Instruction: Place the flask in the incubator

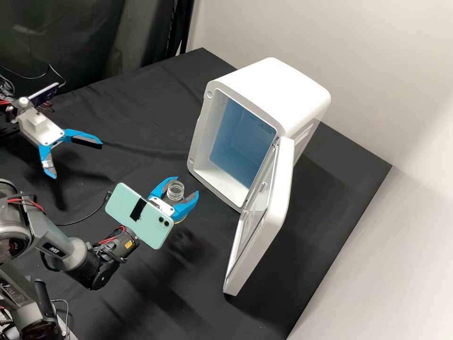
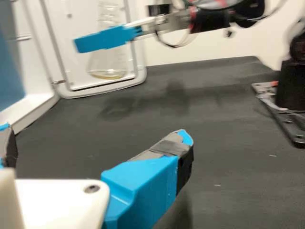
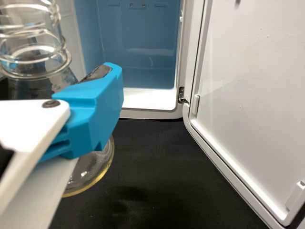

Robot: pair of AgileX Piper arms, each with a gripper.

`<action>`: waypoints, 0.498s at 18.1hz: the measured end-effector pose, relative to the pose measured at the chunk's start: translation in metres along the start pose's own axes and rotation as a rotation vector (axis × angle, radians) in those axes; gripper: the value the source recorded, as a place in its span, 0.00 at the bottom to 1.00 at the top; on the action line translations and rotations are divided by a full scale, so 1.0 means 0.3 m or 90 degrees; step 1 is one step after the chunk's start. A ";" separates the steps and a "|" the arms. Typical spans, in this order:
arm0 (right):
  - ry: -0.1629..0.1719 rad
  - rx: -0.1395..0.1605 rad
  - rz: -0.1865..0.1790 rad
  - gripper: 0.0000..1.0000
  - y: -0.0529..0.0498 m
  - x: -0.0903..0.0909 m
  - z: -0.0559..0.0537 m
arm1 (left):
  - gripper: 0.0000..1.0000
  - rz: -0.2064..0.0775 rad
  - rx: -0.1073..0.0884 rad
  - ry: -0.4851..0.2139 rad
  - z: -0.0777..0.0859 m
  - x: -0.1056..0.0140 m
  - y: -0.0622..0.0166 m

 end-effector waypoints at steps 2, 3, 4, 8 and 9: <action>0.003 -0.001 -0.003 0.00 -0.003 0.001 -0.003 | 1.00 0.003 -0.004 0.022 -0.033 0.007 0.004; 0.004 -0.003 -0.003 0.00 -0.004 0.002 -0.004 | 1.00 0.006 -0.005 0.032 -0.048 0.009 0.008; 0.006 -0.004 -0.005 0.00 -0.006 0.002 -0.007 | 1.00 0.008 -0.006 0.042 -0.063 0.011 0.011; 0.009 -0.008 -0.018 0.00 -0.020 0.008 -0.010 | 1.00 0.018 -0.007 0.075 -0.113 0.015 0.022; 0.005 -0.009 -0.021 0.00 -0.026 0.011 -0.007 | 1.00 0.021 -0.007 0.081 -0.120 0.014 0.025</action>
